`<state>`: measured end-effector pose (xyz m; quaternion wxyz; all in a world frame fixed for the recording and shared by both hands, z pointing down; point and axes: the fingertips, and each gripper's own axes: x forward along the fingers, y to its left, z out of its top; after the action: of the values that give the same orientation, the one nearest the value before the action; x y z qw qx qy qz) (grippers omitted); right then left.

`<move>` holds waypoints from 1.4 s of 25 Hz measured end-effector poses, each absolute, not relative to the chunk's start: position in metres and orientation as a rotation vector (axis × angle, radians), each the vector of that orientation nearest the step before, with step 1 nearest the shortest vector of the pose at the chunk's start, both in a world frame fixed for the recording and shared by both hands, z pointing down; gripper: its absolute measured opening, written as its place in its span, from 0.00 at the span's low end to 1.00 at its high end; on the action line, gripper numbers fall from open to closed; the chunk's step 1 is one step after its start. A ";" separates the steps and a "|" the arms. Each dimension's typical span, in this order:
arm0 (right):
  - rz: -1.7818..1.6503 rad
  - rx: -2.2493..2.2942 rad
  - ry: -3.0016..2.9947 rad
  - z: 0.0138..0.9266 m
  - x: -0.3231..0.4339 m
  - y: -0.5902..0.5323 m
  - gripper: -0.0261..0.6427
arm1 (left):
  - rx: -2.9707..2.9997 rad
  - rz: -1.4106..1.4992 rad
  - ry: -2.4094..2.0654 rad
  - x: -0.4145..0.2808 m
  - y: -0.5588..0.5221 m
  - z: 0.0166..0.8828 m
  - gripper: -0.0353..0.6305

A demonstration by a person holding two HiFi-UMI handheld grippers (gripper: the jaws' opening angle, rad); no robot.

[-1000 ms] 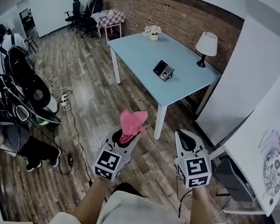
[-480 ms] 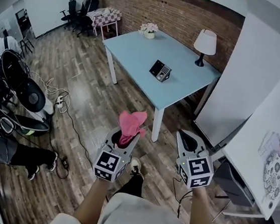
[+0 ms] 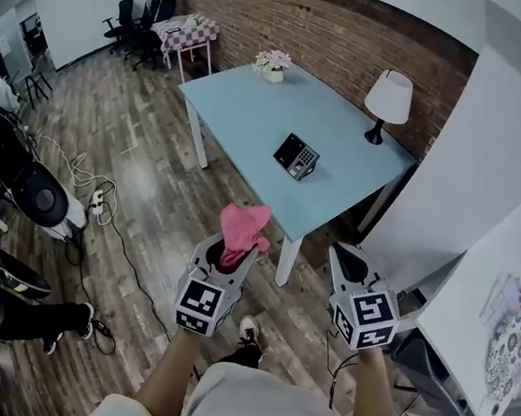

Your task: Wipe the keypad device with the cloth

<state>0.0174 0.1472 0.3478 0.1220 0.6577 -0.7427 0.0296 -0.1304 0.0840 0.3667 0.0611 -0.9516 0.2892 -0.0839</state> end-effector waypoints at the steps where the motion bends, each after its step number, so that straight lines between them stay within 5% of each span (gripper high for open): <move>1: 0.101 1.919 -2.173 0.347 0.020 0.135 0.06 | -2.879 -0.256 0.873 -0.128 0.072 0.365 0.34; 19: 0.226 2.005 -2.194 0.350 0.068 -0.052 0.06 | -2.904 -0.258 0.867 -0.091 -0.110 0.374 0.34; 35: 0.289 2.044 -2.157 0.366 0.094 -0.101 0.07 | -2.937 -0.298 0.845 -0.070 -0.167 0.389 0.34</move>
<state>0.0943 -0.1009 0.3664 0.0780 0.6825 -0.7203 0.0966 -0.0698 -0.1674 0.3889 0.0352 -0.9559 0.2751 -0.0969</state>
